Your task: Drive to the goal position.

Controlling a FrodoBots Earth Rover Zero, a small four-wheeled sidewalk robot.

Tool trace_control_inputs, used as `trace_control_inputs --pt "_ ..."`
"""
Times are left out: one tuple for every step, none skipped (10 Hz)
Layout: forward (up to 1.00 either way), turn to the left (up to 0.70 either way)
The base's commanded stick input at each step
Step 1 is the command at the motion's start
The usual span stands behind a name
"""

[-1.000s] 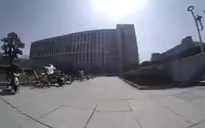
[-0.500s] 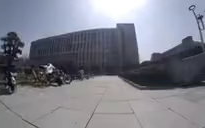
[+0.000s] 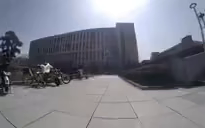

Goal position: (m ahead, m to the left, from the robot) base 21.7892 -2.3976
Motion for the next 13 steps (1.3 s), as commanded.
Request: trace_control_inputs --pt "0.45 0.00" --pt "0.45 0.00" --pt "0.45 0.00" --pt "0.45 0.00" --pt "0.45 0.00" --pt "0.45 0.00" --pt "0.45 0.00" --pt "0.45 0.00" --pt "0.45 0.00" --pt "0.45 0.00" --pt "0.45 0.00" --pt "0.45 0.00" --pt "0.45 0.27"
